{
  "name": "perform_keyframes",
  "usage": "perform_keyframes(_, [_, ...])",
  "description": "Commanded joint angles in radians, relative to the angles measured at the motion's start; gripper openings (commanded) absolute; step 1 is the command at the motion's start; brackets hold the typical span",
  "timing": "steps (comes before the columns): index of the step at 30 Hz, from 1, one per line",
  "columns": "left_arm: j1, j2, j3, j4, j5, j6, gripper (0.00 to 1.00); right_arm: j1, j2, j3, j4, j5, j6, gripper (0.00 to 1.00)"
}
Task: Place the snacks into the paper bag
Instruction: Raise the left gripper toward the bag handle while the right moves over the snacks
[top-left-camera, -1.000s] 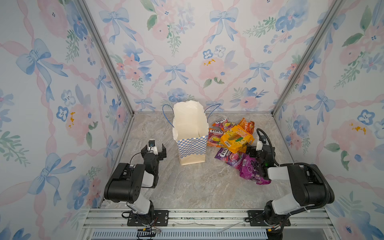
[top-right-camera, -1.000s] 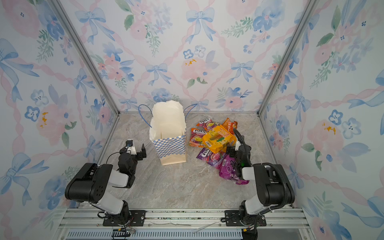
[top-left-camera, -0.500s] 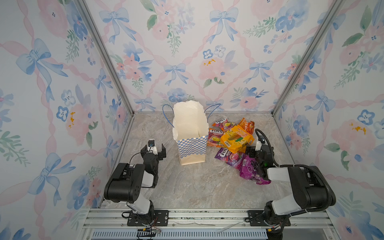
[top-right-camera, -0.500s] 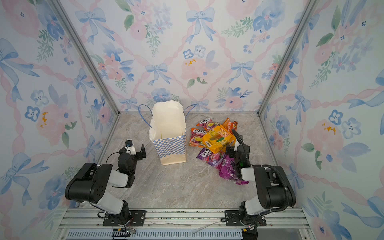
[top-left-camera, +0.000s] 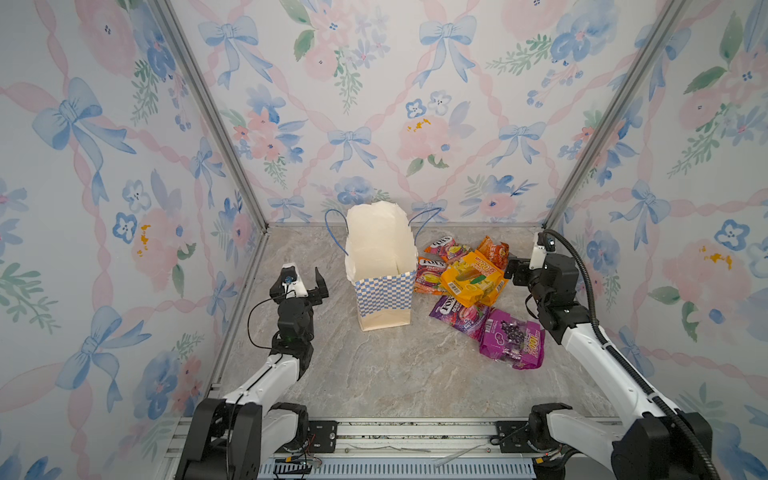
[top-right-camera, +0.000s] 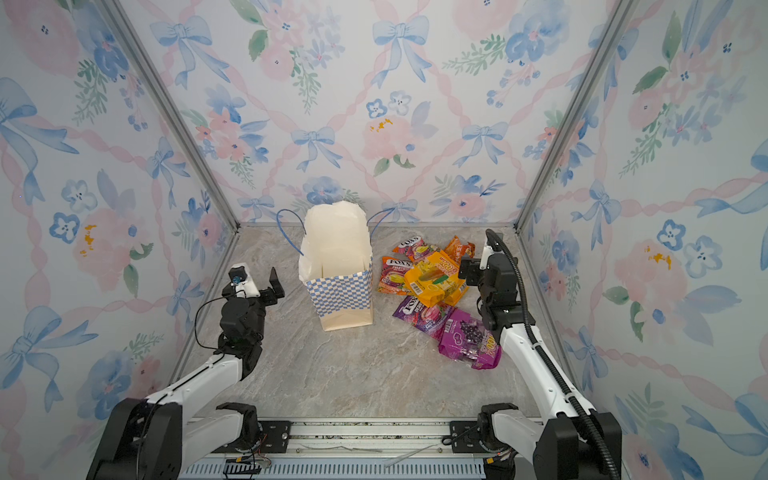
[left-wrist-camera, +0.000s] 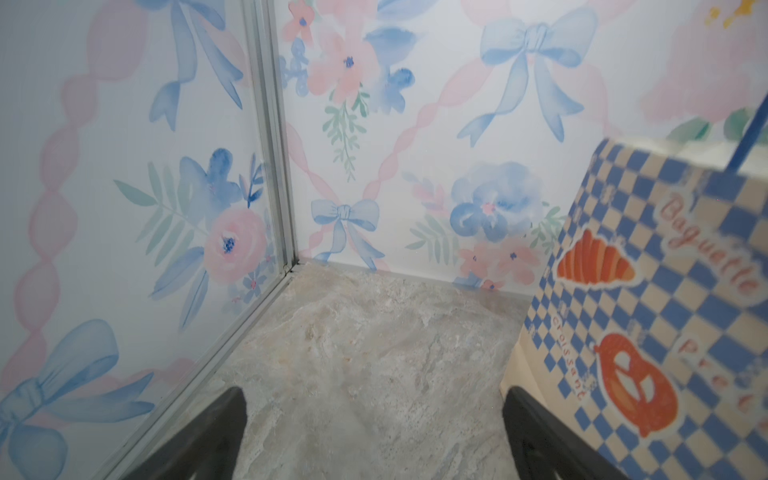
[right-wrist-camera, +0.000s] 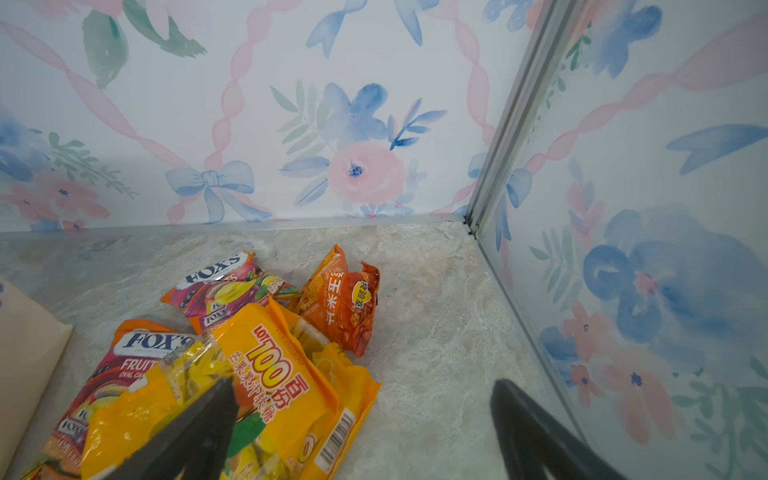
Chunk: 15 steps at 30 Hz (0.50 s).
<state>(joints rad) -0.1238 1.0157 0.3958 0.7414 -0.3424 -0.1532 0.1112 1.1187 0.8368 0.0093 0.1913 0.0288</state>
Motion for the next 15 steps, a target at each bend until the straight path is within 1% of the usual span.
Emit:
perform_keyframes(1, [0.0,-0.144,0.116,-0.322,0.051,-0.142,0.98,-0.005,0.005,0.061,-0.253,-0.111,0.064,0.97])
perform_keyframes(4, [-0.002,-0.247,0.175,-0.43,0.05,-0.187,0.98,0.001,0.0,0.091,-0.285,-0.188,0.118,0.96])
perform_keyframes(6, [-0.003,-0.288,0.234,-0.523,0.052,-0.219,0.98,0.009,-0.006,0.102,-0.286,-0.222,0.147,0.97])
perform_keyframes(10, [-0.004,-0.274,0.383,-0.706,0.085,-0.25,0.98,0.031,-0.017,0.13,-0.283,-0.247,0.171,0.97])
perform_keyframes(15, [-0.004,-0.218,0.479,-0.779,0.184,-0.308,0.98,0.059,-0.018,0.2,-0.347,-0.236,0.184,0.97])
